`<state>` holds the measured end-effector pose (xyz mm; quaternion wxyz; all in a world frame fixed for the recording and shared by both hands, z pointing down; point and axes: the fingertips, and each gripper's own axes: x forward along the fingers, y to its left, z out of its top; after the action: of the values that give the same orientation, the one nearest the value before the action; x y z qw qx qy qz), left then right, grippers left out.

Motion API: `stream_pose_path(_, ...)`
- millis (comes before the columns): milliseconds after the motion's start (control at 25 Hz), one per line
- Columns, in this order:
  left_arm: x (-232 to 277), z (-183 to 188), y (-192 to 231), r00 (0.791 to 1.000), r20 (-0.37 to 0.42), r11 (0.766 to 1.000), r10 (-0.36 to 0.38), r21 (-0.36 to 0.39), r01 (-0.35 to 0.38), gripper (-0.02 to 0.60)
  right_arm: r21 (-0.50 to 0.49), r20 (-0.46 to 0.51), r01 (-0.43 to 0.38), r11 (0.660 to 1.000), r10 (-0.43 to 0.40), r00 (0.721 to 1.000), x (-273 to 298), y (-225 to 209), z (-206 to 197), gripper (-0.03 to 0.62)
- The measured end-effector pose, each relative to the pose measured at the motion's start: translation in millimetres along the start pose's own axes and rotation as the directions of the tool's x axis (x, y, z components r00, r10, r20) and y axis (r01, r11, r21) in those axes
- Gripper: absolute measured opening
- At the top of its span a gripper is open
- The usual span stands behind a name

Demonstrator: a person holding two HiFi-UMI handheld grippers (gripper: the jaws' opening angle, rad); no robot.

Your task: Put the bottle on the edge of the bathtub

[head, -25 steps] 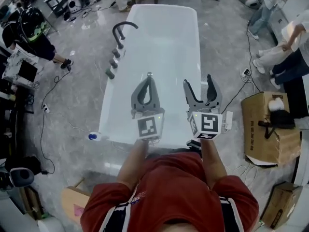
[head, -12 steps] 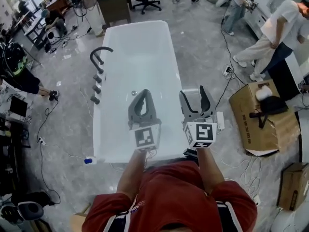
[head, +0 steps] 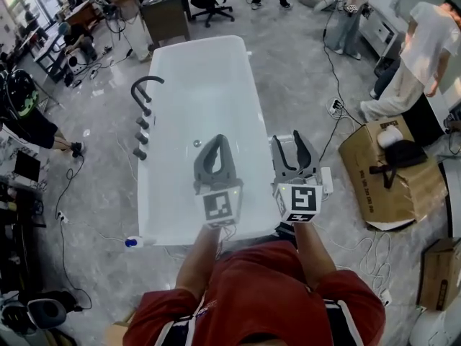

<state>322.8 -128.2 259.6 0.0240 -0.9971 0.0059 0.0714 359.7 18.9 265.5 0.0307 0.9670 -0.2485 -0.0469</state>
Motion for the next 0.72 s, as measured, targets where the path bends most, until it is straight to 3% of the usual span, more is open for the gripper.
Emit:
stream_pose_path(120, 1, -1, -3, 1.0, 0.02, 1.0, -0.011, 0.026, 0.01, 0.015, -0.001, 0.009, -0.007, 1.0, 0.007, 1.0, 1, -1, 1, 0.163)
stream_pose_path(400, 3, -3, -12, 1.0, 0.027, 1.0, -0.016, 0.008, 0.016, 0.016, 0.007, 0.016, -0.025, 1.0, 0.024, 1.0, -1, -1, -1, 0.033)
stream_pose_path(720, 7, -10, -30, 0.998, 0.02, 0.998, -0.062, 0.005, 0.062, 0.016, 0.001, 0.003, -0.002, 1.0, 0.002, 1.0, -6, -9, -6, 0.017)
